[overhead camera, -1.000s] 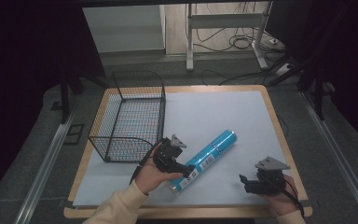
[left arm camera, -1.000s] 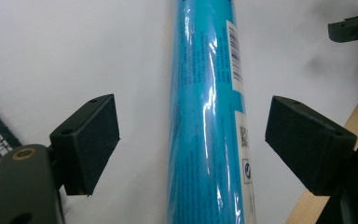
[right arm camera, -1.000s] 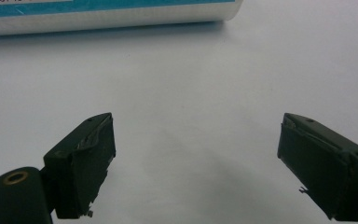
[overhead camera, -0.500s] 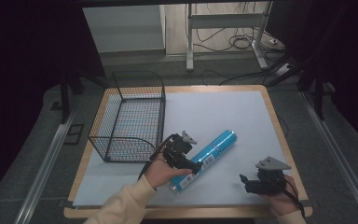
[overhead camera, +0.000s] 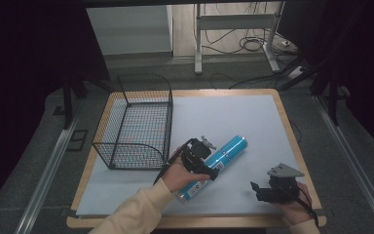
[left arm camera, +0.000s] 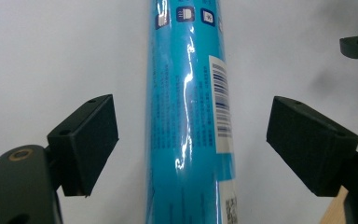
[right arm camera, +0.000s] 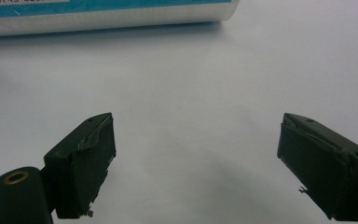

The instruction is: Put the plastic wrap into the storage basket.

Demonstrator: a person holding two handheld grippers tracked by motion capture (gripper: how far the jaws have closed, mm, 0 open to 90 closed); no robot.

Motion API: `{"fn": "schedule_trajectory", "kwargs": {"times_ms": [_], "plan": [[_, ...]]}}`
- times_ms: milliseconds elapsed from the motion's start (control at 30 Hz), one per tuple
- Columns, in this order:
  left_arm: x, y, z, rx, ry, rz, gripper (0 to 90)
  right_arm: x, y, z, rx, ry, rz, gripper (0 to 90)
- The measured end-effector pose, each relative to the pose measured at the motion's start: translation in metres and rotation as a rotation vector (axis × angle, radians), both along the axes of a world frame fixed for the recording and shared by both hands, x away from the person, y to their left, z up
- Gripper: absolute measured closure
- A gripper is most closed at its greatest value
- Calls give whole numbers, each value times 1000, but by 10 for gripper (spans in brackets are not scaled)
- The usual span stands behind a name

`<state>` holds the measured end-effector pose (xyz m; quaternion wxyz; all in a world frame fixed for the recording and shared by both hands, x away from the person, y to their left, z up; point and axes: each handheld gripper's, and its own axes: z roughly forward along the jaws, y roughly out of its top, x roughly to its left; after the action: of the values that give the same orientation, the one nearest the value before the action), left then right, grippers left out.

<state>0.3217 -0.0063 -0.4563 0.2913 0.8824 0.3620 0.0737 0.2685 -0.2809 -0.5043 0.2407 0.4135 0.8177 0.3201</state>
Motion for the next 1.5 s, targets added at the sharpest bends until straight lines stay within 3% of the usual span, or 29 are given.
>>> {"fn": "schedule_trajectory", "kwargs": {"times_ms": [733,967,1200,1500], "plan": [[22,-27,-16,71,68,-16,157,1,1,-1,-1,4,5,115],[28,-36,-24,109,96,-43,157,1,1,-1,-2,3,8,115],[34,-42,-29,133,111,-35,194,1,-1,-1,5,7,7,115],[37,-43,-44,150,158,-5,260,3,0,-2,17,11,8,116]]}}
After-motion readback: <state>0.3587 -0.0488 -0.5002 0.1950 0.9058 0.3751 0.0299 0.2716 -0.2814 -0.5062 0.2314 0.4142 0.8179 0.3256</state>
